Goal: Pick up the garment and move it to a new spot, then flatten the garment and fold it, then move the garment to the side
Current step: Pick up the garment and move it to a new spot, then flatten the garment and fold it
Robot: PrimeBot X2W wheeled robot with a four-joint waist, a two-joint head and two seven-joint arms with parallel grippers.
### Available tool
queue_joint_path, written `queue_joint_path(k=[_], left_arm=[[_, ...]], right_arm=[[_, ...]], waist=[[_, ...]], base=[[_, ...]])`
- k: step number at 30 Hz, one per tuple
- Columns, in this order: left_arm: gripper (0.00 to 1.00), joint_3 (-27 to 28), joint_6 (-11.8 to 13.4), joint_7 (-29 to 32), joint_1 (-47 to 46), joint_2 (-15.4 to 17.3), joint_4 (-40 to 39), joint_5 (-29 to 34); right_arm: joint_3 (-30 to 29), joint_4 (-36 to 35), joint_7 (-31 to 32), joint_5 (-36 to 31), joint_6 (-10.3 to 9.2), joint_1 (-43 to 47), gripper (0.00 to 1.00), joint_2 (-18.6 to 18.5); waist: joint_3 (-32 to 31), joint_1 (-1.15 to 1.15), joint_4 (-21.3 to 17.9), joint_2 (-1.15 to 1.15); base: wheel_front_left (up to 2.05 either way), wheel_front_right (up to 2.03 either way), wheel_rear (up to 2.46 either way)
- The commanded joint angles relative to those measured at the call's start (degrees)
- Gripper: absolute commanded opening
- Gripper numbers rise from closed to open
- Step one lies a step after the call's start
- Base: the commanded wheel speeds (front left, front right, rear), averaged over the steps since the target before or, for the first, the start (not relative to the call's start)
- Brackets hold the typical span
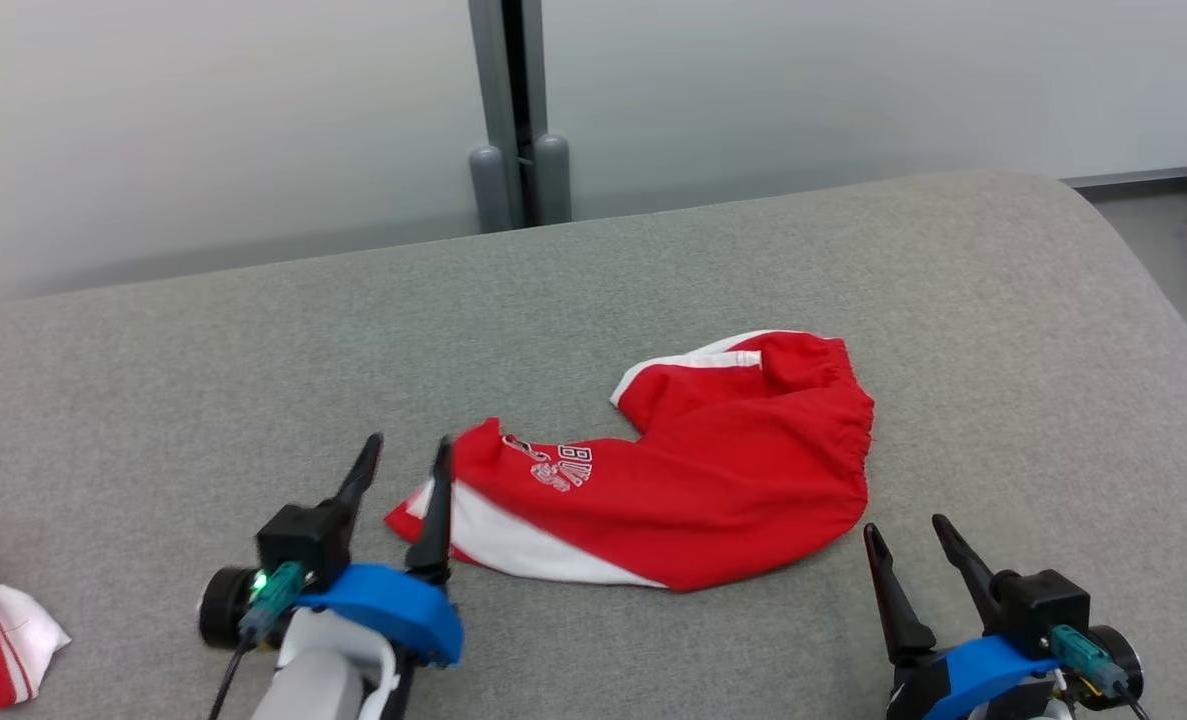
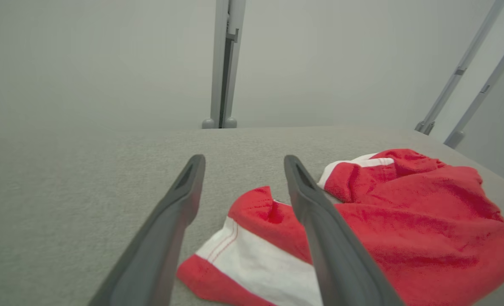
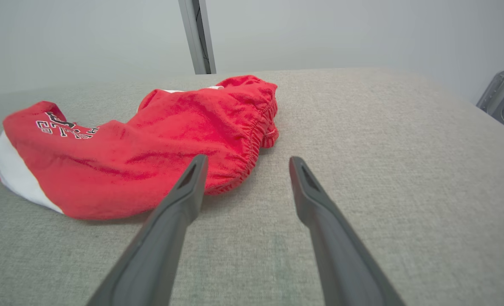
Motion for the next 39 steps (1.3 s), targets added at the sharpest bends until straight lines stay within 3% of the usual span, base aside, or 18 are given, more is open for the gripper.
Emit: queue_joint_path(k=[1,8,17,30,39], left_arm=[[1.0,1.89,0.63,-0.17,1.71,1.04,-0.04,0.75],[1.0,10.87,1.79,-0.17,9.25,3.42,-3.59,4.54],[1.0,18.29,0.68,-0.16,18.48,0.21,-10.44,7.46],[1.0,15.23,-1.5,-0.17,20.14,-0.88,-9.72,7.74],[1.0,12.15,-1.61,-0.17,18.81,-0.88,-9.69,7.51]], right_arm=[[-0.08,-0.36,-0.03,0.05,-0.02,0.36,1.0,-0.05],[-0.49,-1.65,-0.03,-0.03,-0.02,0.3,1.0,-0.04],[-1.04,-1.59,-0.03,0.32,-0.02,2.36,1.0,-0.04],[-1.11,-0.17,-0.03,0.49,-0.02,3.89,1.0,-0.04],[-6.91,6.45,-0.02,-1.66,-0.02,0.14,1.0,-0.07]], waist=[[0.14,0.0,0.97,0.0],[-0.94,0.0,5.45,0.0],[-3.44,0.0,9.09,0.0],[-4.41,0.0,9.82,0.0],[-2.78,0.0,11.69,0.0]], base=[[0.0,0.0,0.0],[0.0,0.0,0.0],[0.0,0.0,0.0],[0.0,0.0,0.0],[0.0,0.0,0.0]])
